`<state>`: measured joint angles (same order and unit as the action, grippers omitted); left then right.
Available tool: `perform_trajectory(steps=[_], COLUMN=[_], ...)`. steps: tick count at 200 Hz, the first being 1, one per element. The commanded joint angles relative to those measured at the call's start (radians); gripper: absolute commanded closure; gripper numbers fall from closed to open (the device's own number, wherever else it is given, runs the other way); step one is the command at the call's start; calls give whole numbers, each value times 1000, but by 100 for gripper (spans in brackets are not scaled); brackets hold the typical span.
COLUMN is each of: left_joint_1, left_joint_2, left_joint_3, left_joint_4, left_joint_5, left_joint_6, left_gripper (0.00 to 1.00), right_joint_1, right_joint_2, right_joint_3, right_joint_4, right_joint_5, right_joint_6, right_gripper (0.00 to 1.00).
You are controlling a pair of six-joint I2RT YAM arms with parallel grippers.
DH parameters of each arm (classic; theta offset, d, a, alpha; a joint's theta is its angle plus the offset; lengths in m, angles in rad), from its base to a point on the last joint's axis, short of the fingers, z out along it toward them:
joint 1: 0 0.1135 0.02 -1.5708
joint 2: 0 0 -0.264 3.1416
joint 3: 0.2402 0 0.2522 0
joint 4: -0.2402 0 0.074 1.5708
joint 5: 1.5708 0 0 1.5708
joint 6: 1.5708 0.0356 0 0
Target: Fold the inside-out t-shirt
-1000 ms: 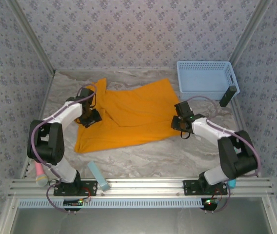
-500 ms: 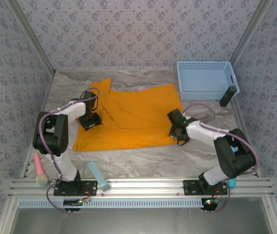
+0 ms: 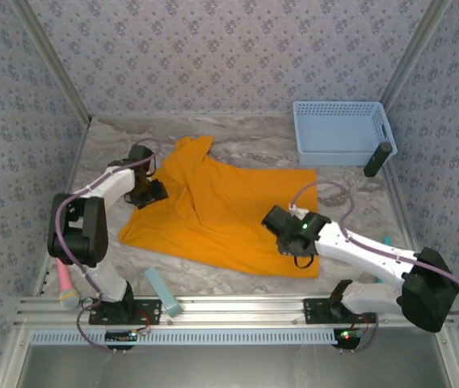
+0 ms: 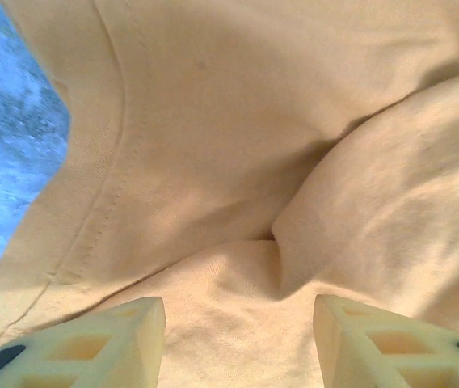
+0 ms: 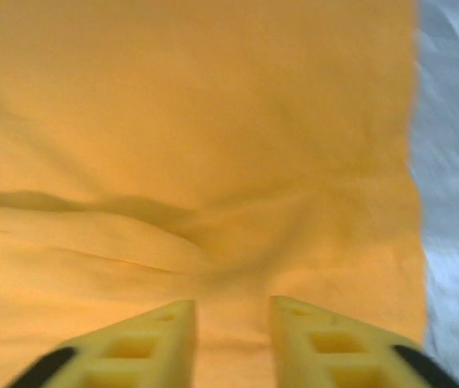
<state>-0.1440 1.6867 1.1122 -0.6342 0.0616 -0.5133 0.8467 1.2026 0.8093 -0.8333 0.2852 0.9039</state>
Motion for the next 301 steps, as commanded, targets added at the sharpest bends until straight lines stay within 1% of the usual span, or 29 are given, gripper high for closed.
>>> perform_trajectory(steps=[1,12,24,36,55,67,79,106,117,131,135,150,169,190,211,228,246,254,270,286,301], left_joint_1=[27,36,44,46,46,47,47,49,49,50,50,53,67,77,77,77,78,78,79,83,90], left_joint_2=[-34,-26,-7,26,82,111,127,165,179,193,195,202,196,189,193,198,197,196,191,182,170], left_joint_3=[41,51,65,88,125,142,151,161,157,148,146,136,99,60,52,52,52,52,52,46,40], left_joint_4=[3,32,67,73,64,54,48,64,80,94,95,89,117,157,170,173,170,165,155,155,157], left_joint_5=[81,151,241,303,361,365,329,300,309,306,299,262,230,226,236,250,255,244,222,203,186], left_joint_6=[1,30,71,106,153,180,204,228,228,226,225,219,195,172,168,171,176,177,180,175,171], left_gripper=[48,49,49,50,56,57,57,58,59,65,68,85,91,95,95,96,96,97,97,98,98], right_joint_1=[-51,-69,-84,-87,-102,-107,-98,-69,-61,-60,-61,-67,-67,-58,-59,-61,-62,-64,-64,-67,-70], right_joint_2=[68,179,318,461,656,768,858,988,1021,1060,1070,1110,1152,1181,1202,1208,1194,1181,1144,1095,1046], right_joint_3=[119,196,314,441,608,708,786,921,948,973,980,1017,1048,1063,1082,1099,1108,1108,1104,1082,1042], right_joint_4=[351,466,522,559,592,585,576,536,533,535,533,520,510,511,519,516,511,506,483,468,463], right_joint_5=[-155,-255,-340,-371,-462,-534,-587,-646,-647,-646,-642,-647,-664,-673,-696,-716,-725,-720,-678,-631,-553], right_joint_6=[-444,-542,-633,-675,-687,-667,-643,-610,-598,-589,-587,-581,-574,-573,-556,-556,-559,-559,-569,-585,-583], right_gripper=[65,63,62,62,60,59,59,60,60,60,60,60,60,60,61,72,89,95,98,98,98])
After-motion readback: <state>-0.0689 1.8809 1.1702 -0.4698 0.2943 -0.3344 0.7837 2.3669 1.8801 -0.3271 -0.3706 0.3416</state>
